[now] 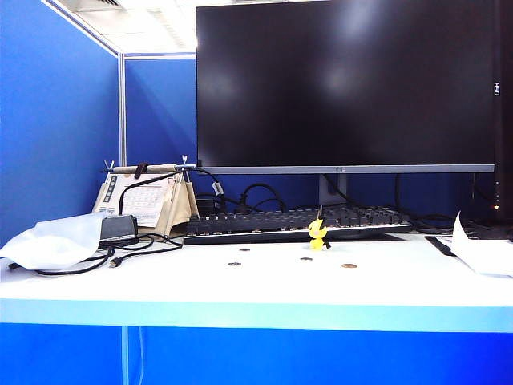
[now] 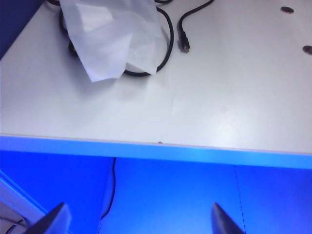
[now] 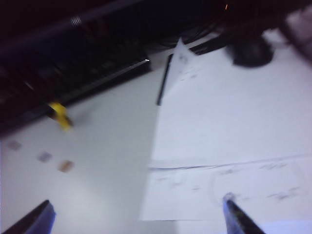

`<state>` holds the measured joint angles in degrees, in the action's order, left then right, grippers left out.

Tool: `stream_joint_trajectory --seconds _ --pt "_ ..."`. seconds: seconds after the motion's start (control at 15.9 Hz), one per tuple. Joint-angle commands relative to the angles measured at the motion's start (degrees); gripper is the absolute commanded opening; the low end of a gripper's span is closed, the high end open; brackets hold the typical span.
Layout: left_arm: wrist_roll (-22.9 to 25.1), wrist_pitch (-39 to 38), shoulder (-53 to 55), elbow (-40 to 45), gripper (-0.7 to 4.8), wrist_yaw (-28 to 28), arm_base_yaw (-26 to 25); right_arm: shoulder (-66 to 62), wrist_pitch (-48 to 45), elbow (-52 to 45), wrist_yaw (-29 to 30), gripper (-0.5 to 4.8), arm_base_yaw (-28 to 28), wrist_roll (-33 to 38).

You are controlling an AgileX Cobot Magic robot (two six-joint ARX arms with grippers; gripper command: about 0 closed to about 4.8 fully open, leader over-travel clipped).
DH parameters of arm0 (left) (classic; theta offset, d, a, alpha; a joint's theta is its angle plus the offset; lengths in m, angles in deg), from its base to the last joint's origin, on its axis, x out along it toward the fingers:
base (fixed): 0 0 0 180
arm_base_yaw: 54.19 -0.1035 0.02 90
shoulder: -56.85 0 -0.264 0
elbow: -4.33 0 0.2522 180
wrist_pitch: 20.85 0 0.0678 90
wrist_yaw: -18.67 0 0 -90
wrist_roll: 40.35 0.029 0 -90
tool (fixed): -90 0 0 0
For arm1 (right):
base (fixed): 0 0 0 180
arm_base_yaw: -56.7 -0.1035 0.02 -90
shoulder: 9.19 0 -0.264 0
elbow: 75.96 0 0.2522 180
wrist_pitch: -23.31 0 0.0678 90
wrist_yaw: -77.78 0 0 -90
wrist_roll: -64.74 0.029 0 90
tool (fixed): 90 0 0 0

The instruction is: Pick up the doll and place it on the similarly colored coin.

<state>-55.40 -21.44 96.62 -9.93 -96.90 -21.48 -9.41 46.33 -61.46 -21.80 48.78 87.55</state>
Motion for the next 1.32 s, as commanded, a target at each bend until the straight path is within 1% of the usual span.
stream_joint_trajectory --seconds 0.06,0.13,0.25,0.32,0.38,0.44,0.5,0.63,0.69,0.76,0.82,0.88,1.01,1.07,1.13,1.2,1.26,1.32 --pt "0.0 1.77 0.0 -0.07 3.8 -0.17 -0.02 0.09 -2.14 -0.04 0.09 4.63 -0.04 5.03" --pt "0.04 2.58 0.0 -0.07 3.8 -0.26 -0.02 0.09 -1.55 -0.07 -7.08 4.63 0.02 1.53" --pt "0.0 2.54 0.0 -0.07 3.8 -0.33 -0.04 0.09 0.81 -0.04 -7.34 4.63 0.02 1.36" --pt "0.04 0.92 0.0 -0.07 3.8 -0.04 -0.02 0.09 1.38 -0.02 -5.25 4.63 -0.13 0.77" --pt "0.0 0.44 0.0 -0.07 3.8 -0.31 -0.02 0.09 1.33 -0.02 -5.25 4.63 -0.13 0.81" --pt "-0.76 0.42 0.02 -0.07 3.8 -0.11 -0.02 0.09 1.68 0.0 -3.04 4.62 -0.13 -0.5" --pt "-1.88 0.44 0.0 -0.07 3.8 -0.13 -0.02 0.09 2.27 0.09 -0.83 4.62 -0.15 -3.93" --pt "-2.34 0.57 0.0 -0.07 3.8 -0.22 -0.02 -0.31 2.49 0.13 -0.74 4.63 -0.15 -8.35" --pt "-3.13 1.07 0.0 -0.07 3.8 -0.72 -0.04 -1.49 2.58 0.13 -0.02 4.63 -0.17 -8.26" --pt "-6.29 1.88 0.0 -0.09 3.8 -0.74 -0.02 -3.61 2.8 0.15 1.2 4.63 -0.2 -8.04" --pt "-10.58 1.9 0.0 -0.09 3.8 0.37 0.0 -7.65 2.78 0.15 1.33 4.63 -0.2 -8.07" --pt "-12.04 0.96 0.04 -0.07 3.8 1.62 0.0 -11.06 1.97 0.11 1.4 4.63 -0.2 -7.61" --pt "-11.96 1.27 0.11 -0.09 3.8 1.07 0.0 -16.61 -2.73 -0.04 3.69 4.63 -0.15 -7.65" --pt "-10.69 4.31 0.07 -0.17 3.8 -2.21 0.0 -18.95 -5.11 -0.02 5.64 4.63 -0.15 -7.87" --pt "-0.13 10.91 -0.44 -2.29 3.41 10.95 0.0 -19.56 -9.42 -0.02 6.32 4.63 -0.13 -8.13" --pt "4.7 8.22 -0.55 -5.7 3.41 18.56 0.0 -19.32 -11.34 -0.02 6.32 4.63 -0.13 -8.15" --pt "7.63 2.08 -0.52 -10.75 3.41 25.09 0.0 -18.99 -13.31 -0.02 6.29 4.63 -0.13 -8.33" --pt "11.3 -3.8 -0.37 -16.2 3.41 27.32 0.04 -18.84 -14.91 -0.02 6.32 4.63 -0.11 -8.31"
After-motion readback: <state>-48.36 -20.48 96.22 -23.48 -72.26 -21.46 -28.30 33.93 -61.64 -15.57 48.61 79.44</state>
